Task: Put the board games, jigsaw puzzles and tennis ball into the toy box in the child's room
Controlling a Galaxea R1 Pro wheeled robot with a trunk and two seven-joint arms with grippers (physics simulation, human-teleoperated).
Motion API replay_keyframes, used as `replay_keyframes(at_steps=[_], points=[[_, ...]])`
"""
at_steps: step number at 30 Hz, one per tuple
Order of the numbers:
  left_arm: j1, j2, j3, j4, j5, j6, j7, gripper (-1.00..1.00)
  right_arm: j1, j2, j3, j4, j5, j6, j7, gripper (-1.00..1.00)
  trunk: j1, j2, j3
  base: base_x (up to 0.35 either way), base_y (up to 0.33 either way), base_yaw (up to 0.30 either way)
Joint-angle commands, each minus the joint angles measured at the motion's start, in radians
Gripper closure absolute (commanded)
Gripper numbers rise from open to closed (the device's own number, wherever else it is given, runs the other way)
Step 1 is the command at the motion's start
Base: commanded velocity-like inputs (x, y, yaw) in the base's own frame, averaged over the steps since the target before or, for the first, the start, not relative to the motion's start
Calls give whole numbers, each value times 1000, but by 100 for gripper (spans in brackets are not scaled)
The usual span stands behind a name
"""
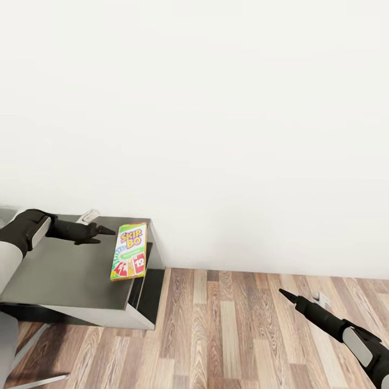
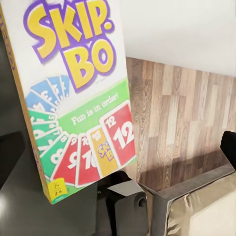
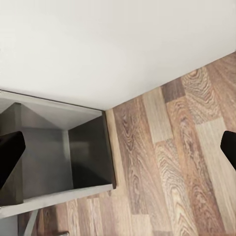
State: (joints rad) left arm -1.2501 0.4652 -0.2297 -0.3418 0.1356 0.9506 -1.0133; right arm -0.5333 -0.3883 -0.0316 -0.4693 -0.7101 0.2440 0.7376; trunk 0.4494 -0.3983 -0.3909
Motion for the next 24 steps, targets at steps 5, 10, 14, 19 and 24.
replay_keyframes(at_steps=[5, 10, 14, 19, 24], points=[[0, 0, -8, 0, 11, 0, 1, -100, -1, 0, -2, 0, -8, 9, -1, -100, 1, -2, 7, 0, 0, 0], [5, -1, -7, 0, 12, -18, 1, -100, -1, 0, -2, -2, -9, 9, 1, -100, 1, -2, 15, 0, 0, 0], [9, -2, -1, -1, 15, -57, -1, -100, -1, 0, -2, -6, -9, 8, 3, -100, 1, -2, 21, 0, 0, 0], [10, 0, 4, -2, 18, -114, -127, -100, -1, 1, -2, -12, -13, 9, 5, -100, 1, -2, 30, 0, 0, 0], [11, 1, 4, 0, 13, -190, -323, -100, -1, 2, -2, -13, -15, 9, 6, -100, 1, -2, 38, 0, 0, 0]])
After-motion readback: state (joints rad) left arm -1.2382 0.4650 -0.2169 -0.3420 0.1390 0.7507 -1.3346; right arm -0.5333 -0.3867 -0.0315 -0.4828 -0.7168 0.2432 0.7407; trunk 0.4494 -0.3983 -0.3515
